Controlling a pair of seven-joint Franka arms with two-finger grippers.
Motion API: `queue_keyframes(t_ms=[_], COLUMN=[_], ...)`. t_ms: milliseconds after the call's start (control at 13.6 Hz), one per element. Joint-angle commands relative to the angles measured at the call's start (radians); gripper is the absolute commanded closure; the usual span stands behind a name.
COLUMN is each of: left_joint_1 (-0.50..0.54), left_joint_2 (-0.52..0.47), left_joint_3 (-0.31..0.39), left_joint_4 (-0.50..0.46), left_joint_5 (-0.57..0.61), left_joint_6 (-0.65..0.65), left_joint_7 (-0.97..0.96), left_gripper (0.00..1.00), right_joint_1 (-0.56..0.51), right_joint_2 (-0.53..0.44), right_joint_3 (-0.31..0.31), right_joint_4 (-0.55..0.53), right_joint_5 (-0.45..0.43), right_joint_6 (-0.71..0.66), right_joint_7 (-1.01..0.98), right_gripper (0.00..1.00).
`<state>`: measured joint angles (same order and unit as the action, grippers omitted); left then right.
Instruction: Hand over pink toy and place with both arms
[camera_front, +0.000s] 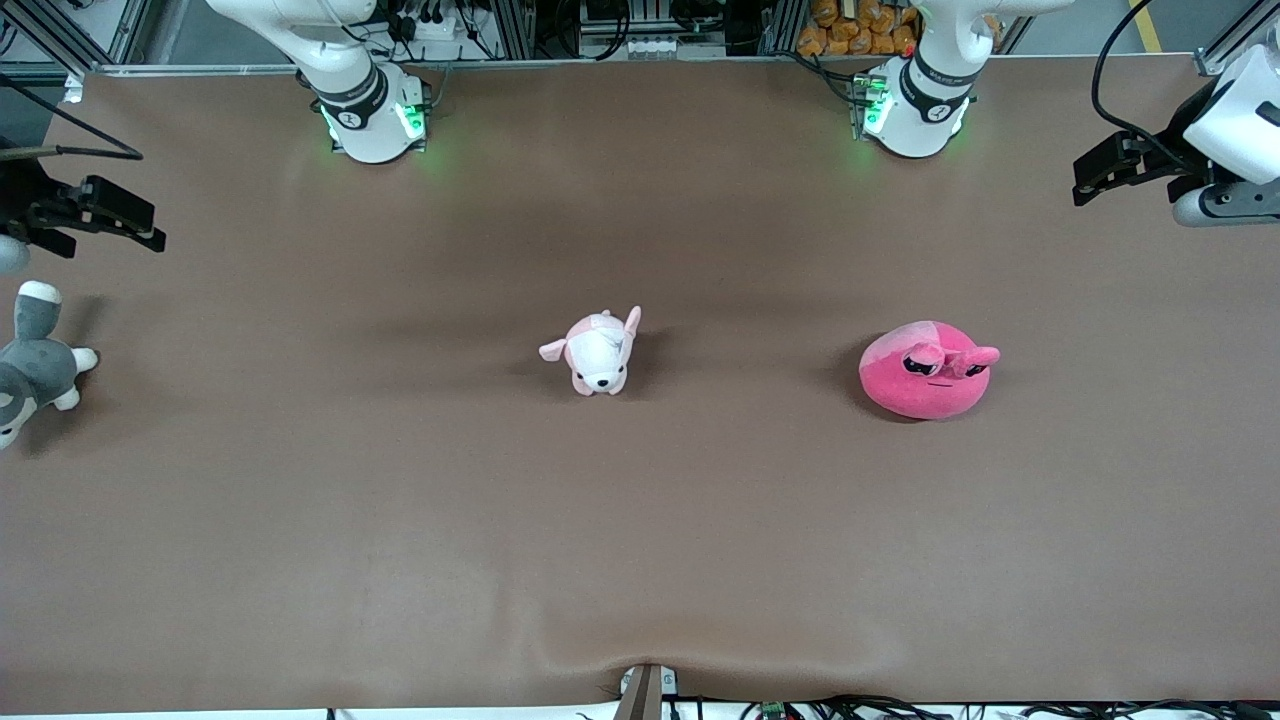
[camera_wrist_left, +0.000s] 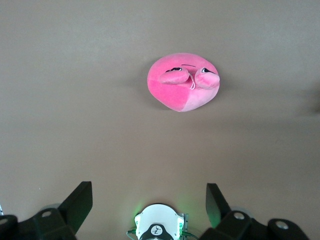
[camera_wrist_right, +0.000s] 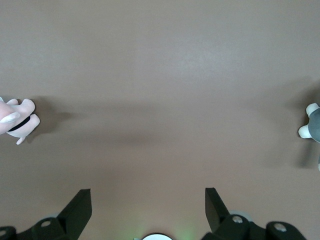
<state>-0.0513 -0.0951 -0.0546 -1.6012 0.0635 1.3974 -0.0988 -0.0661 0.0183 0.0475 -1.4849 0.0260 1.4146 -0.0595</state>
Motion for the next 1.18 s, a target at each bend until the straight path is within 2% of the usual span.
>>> queue_keyframes(t_ms=[0, 590, 811, 1107], left_joint_1=[0.002, 0.004, 0.007, 0.025], left_joint_2=[-0.015, -0.002, 0.0, -0.002], left_joint_3=[-0.002, 0.004, 0.004, 0.006], left_joint_4=[-0.014, -0.008, -0.008, -0.005], left_joint_5=[0.002, 0.001, 0.002, 0.006], left_joint_6=[0.002, 0.006, -0.001, 0.0], left_joint_7=[-0.002, -0.007, -0.093, -0.101], left_gripper=[0.0, 0.0, 0.0, 0.0], right_joint_1=[-0.026, -0.018, -0.026, -0.023], right_joint_2=[0.008, 0.006, 0.006, 0.005], right_joint_3=[0.008, 0.008, 0.009, 0.008], right_joint_4=[0.014, 0.014, 0.018, 0.014], right_joint_5=[0.018, 0.017, 0.018, 0.018], right_joint_6=[-0.011, -0.016, -0.008, -0.016], right_joint_7=[-0.003, -0.002, -0.003, 0.006], right_gripper=[0.0, 0.0, 0.0, 0.0])
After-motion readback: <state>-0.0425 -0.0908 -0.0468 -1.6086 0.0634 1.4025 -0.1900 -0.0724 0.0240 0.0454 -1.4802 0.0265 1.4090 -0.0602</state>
